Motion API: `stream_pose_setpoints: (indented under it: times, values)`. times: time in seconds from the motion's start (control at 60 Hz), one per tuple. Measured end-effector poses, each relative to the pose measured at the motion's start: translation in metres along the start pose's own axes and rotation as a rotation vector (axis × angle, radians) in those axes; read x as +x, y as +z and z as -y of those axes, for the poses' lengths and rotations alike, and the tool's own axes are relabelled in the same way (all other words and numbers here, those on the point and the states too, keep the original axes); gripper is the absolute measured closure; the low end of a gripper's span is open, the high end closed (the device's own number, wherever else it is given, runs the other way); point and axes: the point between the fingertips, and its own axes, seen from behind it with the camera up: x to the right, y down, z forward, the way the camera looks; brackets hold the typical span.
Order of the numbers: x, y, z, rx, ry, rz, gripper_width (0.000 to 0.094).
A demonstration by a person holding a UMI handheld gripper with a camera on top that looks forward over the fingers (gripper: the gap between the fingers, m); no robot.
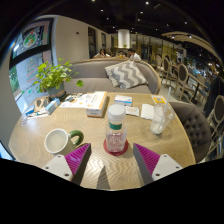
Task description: Pour water
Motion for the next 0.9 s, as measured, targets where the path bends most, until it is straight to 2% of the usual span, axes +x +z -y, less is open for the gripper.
stream_pose_setpoints:
  times: [0.4,0.617,0.9]
  values:
    - [-0.049,-0.193,-0.014,-0.03,0.021,-0.099,0.0078]
    - [-0.08,-0.238,-0.012,-0.003,0.014,-0.075,0.0082]
    - [-0.086,-0.247,-0.01,0.001,-0.02,-0.09,0.0084]
